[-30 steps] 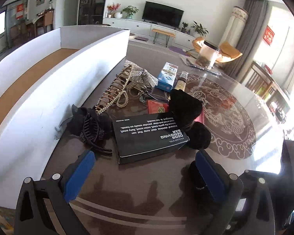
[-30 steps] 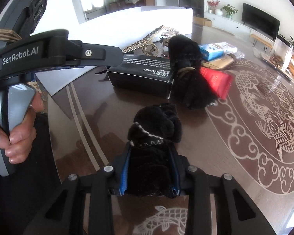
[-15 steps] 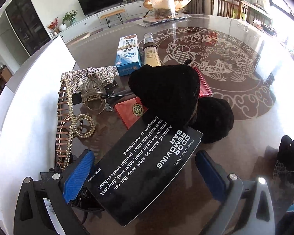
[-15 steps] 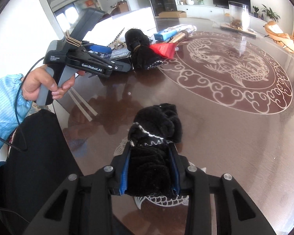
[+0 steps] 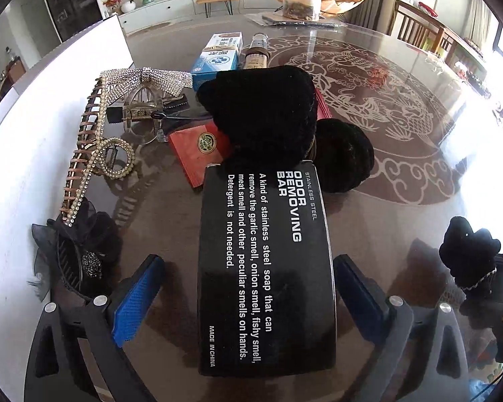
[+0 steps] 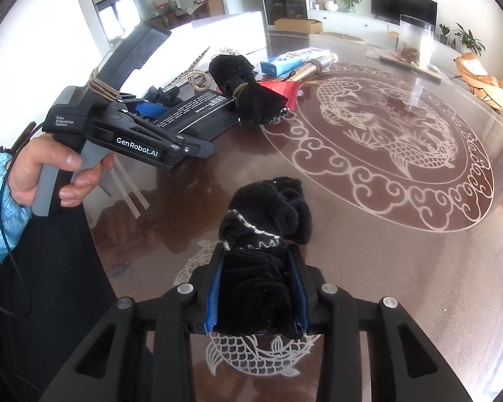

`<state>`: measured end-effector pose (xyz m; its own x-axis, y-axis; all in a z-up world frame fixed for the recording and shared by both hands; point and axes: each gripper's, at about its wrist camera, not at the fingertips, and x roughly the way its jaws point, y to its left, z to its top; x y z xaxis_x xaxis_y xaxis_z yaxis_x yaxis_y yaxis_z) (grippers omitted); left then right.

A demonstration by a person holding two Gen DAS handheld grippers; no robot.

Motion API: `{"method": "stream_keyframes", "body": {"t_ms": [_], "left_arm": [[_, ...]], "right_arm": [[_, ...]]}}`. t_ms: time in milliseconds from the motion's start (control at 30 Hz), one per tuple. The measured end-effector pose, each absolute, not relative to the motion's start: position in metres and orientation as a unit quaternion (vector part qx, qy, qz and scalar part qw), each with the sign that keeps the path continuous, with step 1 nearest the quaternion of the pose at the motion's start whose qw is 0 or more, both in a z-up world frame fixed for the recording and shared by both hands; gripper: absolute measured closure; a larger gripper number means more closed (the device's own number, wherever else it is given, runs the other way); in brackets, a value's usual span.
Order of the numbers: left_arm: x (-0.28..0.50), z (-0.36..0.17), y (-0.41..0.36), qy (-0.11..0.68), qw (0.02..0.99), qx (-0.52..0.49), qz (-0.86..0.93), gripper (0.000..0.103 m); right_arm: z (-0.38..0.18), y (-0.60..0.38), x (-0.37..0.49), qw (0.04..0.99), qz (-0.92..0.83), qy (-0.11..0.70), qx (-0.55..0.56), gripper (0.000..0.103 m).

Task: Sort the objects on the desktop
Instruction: 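Close the left tool on the black 'ODOR REMOVING BAR' box, then carry the pouch and box into the white bin and open both tools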

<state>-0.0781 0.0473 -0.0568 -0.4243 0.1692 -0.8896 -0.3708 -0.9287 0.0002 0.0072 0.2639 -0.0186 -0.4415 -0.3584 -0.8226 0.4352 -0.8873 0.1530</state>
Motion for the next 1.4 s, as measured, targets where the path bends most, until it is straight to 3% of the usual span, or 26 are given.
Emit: {"method": "stream_keyframes", "body": {"t_ms": [33, 267, 367, 500, 633, 833, 933, 1033, 1167, 1267, 1400], "left_arm": [[-0.073, -0.052, 0.045, 0.092, 0.159, -0.505, 0.844, 0.047], [-0.036, 0.013, -0.014, -0.037, 0.160, -0.476, 0.864, 0.045], [-0.035, 0.057, -0.057, -0.056, 0.138, -0.445, 0.883, 0.045], [-0.046, 0.087, -0.137, -0.073, 0.051, -0.424, 0.901, 0.045], [-0.065, 0.075, -0.219, -0.105, -0.041, -0.443, 0.889, 0.045], [-0.090, 0.029, -0.262, -0.108, -0.103, -0.484, 0.862, 0.045], [-0.093, 0.014, -0.260, -0.084, -0.122, -0.496, 0.855, 0.044], [-0.095, 0.009, -0.251, -0.051, -0.131, -0.494, 0.858, 0.042], [-0.103, 0.007, -0.240, 0.013, -0.149, -0.498, 0.854, 0.028], [-0.109, -0.005, -0.235, 0.049, -0.148, -0.520, 0.840, 0.028], [-0.105, -0.002, -0.224, 0.059, -0.143, -0.518, 0.841, 0.028]], "right_arm": [[-0.018, 0.263, 0.004, 0.233, -0.847, 0.038, 0.476, 0.067], [0.041, 0.238, -0.007, 0.265, -0.867, 0.063, 0.418, 0.068], [0.076, 0.203, -0.025, 0.300, -0.871, 0.074, 0.382, 0.068], [0.118, 0.123, -0.056, 0.365, -0.863, 0.087, 0.338, 0.068], [0.137, 0.020, -0.091, 0.426, -0.843, 0.104, 0.312, 0.068], [0.095, -0.108, -0.158, 0.433, -0.809, 0.148, 0.369, 0.067], [0.057, -0.139, -0.183, 0.404, -0.790, 0.185, 0.422, 0.053], [0.032, -0.147, -0.194, 0.384, -0.783, 0.233, 0.431, 0.049], [0.017, -0.147, -0.192, 0.375, -0.775, 0.283, 0.424, 0.047], [0.009, -0.148, -0.185, 0.373, -0.761, 0.335, 0.411, 0.046], [0.010, -0.134, -0.187, 0.388, -0.753, 0.330, 0.417, 0.046]]}}
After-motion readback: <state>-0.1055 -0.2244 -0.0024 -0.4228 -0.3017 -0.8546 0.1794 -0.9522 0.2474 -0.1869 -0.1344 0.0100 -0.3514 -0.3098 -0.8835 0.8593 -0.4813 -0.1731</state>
